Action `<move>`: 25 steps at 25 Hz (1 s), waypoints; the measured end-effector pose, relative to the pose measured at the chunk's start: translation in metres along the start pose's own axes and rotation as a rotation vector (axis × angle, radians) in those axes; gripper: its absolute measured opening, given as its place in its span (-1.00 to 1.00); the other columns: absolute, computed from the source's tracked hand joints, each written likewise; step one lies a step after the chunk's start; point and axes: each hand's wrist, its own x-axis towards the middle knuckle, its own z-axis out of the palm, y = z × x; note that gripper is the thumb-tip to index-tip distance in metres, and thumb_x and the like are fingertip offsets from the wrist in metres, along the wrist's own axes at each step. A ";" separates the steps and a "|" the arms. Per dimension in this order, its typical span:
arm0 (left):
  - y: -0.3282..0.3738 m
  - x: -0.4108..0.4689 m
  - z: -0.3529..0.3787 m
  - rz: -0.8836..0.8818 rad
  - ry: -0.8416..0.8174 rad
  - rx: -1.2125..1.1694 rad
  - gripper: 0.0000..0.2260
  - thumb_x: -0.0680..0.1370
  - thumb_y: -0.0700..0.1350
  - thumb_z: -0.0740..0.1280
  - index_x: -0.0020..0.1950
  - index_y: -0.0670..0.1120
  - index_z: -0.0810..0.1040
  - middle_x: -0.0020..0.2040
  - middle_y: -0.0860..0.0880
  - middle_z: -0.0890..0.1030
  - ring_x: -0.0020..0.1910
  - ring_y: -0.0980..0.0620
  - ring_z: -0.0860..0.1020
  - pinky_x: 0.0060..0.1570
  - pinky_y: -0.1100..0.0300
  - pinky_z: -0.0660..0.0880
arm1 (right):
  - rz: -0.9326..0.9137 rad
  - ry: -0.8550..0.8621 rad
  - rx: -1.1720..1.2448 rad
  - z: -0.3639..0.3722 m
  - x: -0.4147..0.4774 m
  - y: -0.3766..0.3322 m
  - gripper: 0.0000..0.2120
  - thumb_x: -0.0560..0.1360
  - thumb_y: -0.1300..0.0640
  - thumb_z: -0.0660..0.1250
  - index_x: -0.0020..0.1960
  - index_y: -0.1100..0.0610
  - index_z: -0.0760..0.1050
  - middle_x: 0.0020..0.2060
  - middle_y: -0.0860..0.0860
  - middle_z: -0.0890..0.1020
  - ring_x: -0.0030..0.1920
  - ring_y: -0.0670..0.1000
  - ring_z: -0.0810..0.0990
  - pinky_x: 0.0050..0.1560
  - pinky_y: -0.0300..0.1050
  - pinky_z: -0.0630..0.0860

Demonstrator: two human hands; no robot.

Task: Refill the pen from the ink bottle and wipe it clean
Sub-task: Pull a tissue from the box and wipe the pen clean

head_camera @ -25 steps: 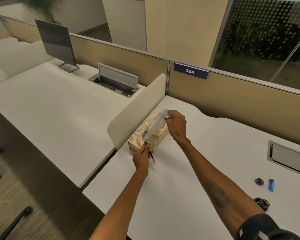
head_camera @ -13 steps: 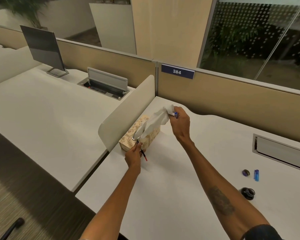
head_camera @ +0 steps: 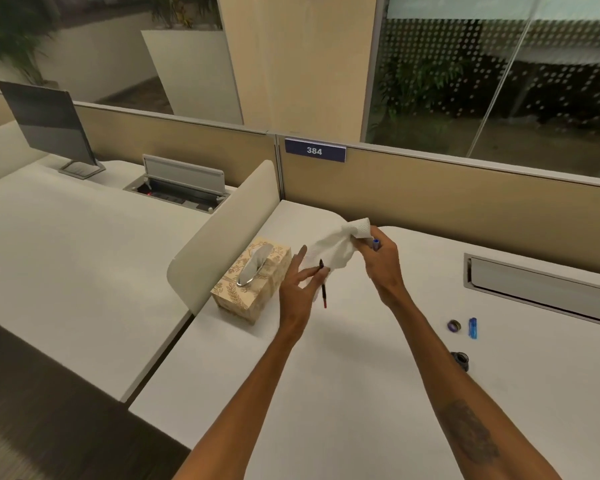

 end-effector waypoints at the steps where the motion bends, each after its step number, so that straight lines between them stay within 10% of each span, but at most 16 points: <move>1: 0.004 -0.003 0.007 0.030 -0.041 0.038 -0.79 0.51 0.07 0.44 0.10 0.05 0.69 0.49 0.25 0.37 0.51 0.24 0.22 0.36 0.33 0.20 | 0.043 -0.015 0.059 -0.008 -0.006 -0.004 -0.75 0.57 0.17 0.34 0.24 0.18 0.54 -0.09 -0.02 0.65 -0.22 -0.18 0.60 -0.31 -0.40 0.47; 10: 0.033 -0.048 0.058 0.051 -0.222 -0.028 -0.79 0.56 -0.06 0.41 0.18 0.12 0.63 0.17 0.19 0.65 0.16 0.28 0.59 0.20 0.30 0.52 | 0.321 -0.006 0.324 -0.080 -0.042 -0.011 -0.72 0.59 0.07 0.29 0.24 0.16 0.49 -0.04 0.07 0.64 -0.33 -0.10 0.54 -0.48 -0.27 0.28; 19: 0.049 -0.076 0.111 -0.003 -0.219 -0.148 -0.74 0.56 -0.14 0.39 0.26 -0.09 0.62 0.10 0.12 0.66 0.05 0.19 0.65 0.03 0.44 0.51 | 0.064 0.094 -0.078 -0.125 -0.074 0.004 -0.71 0.56 0.14 0.35 0.27 0.14 0.49 0.18 0.08 0.59 0.18 0.06 0.55 0.24 -0.06 0.52; 23: 0.053 -0.085 0.126 -0.009 -0.221 -0.179 -0.75 0.55 -0.15 0.41 0.23 -0.10 0.64 0.04 0.12 0.69 0.03 0.23 0.65 0.01 0.40 0.54 | 0.124 0.001 -0.069 -0.144 -0.087 -0.002 -0.69 0.66 0.08 0.17 0.32 0.16 0.51 0.23 0.12 0.59 0.16 0.07 0.60 -0.27 -0.43 0.48; 25: 0.055 -0.089 0.131 -0.020 -0.229 -0.172 -0.74 0.55 -0.13 0.41 0.24 -0.10 0.64 0.04 0.12 0.69 0.02 0.21 0.66 0.00 0.38 0.55 | 0.133 -0.049 -0.067 -0.152 -0.095 -0.006 -0.65 0.64 0.08 0.21 0.38 0.17 0.45 0.19 0.12 0.58 -0.18 -0.22 0.62 -0.43 -0.46 0.41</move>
